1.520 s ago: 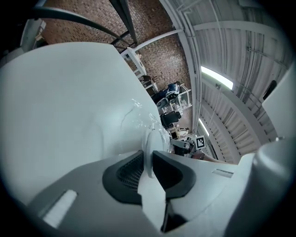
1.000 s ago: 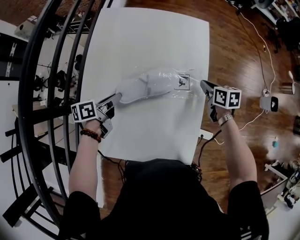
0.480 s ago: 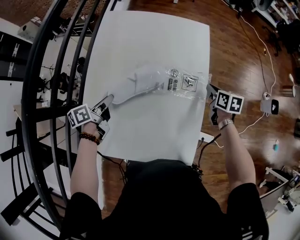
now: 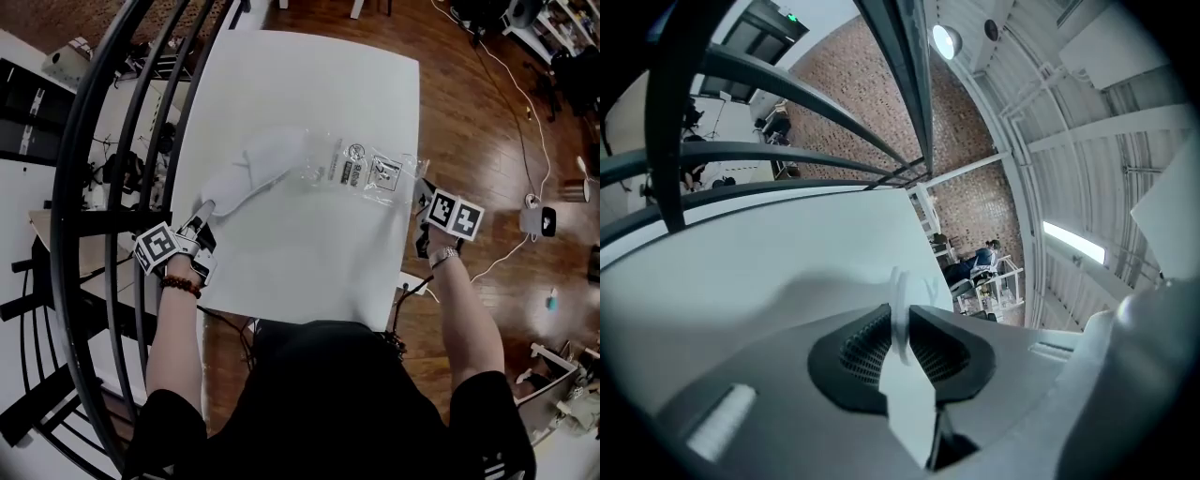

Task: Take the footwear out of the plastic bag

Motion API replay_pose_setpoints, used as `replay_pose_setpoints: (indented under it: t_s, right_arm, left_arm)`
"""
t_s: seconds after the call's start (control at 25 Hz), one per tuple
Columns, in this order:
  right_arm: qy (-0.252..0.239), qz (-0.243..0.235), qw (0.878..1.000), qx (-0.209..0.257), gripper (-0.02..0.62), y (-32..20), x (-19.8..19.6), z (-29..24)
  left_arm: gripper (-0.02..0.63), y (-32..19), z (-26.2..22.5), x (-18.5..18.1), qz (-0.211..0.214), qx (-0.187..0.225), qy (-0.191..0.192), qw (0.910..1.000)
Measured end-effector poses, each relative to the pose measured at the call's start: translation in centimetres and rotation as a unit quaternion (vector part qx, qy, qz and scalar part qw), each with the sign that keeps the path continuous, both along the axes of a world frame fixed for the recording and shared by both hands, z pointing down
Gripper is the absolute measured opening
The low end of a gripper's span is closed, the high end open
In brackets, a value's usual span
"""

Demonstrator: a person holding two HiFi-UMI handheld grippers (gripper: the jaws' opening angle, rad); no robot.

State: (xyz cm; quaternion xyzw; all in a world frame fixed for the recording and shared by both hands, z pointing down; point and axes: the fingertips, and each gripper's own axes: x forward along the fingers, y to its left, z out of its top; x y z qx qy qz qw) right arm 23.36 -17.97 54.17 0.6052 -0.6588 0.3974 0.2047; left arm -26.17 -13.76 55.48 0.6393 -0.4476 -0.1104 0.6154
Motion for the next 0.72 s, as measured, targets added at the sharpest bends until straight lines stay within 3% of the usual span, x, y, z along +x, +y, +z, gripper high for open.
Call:
replay_pose_setpoints:
  t_s: [0.24, 0.48, 0.72]
  right_arm:
    - [0.001, 0.023, 1.0, 0.003, -0.008, 0.7, 1.3, -0.1]
    - [0.004, 0.041, 0.999, 0.001, -0.008, 0.7, -0.9, -0.6]
    - [0.011, 0.055, 0.998, -0.002, -0.008, 1.5, 0.1, -0.3]
  left_arm:
    - [0.078, 1.2, 0.5, -0.8, -0.042, -0.004, 0.001, 0.9991]
    - [0.078, 1.1, 0.1, -3.7, -0.063, -0.004, -0.006, 0.998]
    - [0.078, 2.0, 0.3, -4.5, -0.087, -0.004, -0.009, 0.9962]
